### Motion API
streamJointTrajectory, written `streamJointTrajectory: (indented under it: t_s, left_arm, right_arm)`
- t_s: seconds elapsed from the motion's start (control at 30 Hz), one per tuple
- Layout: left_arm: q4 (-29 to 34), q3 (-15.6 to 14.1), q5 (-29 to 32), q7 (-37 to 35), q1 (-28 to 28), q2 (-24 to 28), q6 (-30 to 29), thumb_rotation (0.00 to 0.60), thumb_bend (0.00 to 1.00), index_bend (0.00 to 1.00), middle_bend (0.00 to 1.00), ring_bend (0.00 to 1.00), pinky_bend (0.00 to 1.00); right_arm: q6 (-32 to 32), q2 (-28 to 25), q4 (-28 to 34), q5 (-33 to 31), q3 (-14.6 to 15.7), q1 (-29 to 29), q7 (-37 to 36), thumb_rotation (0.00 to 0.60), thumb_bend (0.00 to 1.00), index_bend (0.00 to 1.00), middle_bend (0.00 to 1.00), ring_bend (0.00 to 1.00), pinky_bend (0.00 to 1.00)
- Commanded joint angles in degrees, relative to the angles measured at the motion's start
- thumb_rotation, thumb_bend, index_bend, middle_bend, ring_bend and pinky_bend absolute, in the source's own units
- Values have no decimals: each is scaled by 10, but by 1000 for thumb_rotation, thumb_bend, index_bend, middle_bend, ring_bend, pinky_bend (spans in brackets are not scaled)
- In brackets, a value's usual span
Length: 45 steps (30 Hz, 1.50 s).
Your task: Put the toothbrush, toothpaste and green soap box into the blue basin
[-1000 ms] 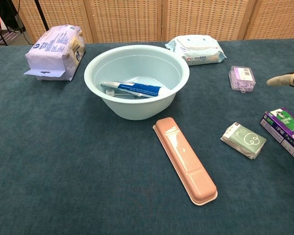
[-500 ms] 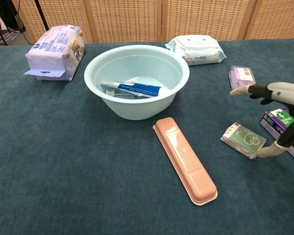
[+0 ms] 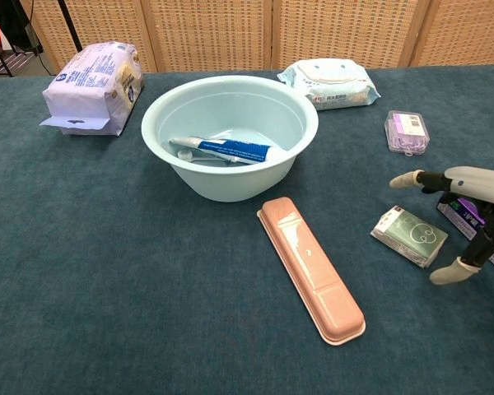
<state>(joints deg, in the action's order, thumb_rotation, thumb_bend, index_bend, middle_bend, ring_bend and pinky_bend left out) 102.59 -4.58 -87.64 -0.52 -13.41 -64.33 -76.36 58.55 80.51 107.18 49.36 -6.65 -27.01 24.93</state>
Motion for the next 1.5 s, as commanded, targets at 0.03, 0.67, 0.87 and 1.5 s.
streamJointTrajectory:
  t_s: [0.03, 0.67, 0.87, 1.5]
  left_arm:
    - [0, 1, -1, 1, 1, -1, 1, 600, 245, 139, 0, 0, 18]
    - [-1, 8, -4, -7, 4, 0, 11, 600, 246, 139, 0, 0, 18]
    - [-1, 9, -3, -10, 4, 1, 15, 600, 246, 139, 0, 0, 18]
    - [3, 8, -14, -18, 6, 5, 20, 600, 247, 139, 0, 0, 18]
  right_arm:
    - [2, 3, 0, 2, 3, -2, -2, 600, 53, 63, 0, 0, 81]
    - [21, 52, -36, -8, 13, -26, 6, 600, 56, 184, 20, 0, 120]
    - [23, 60, -43, -10, 17, -29, 8, 600, 58, 229, 58, 0, 145]
    - [31, 62, -82, -6, 17, -56, 59, 600, 79, 309, 128, 51, 193]
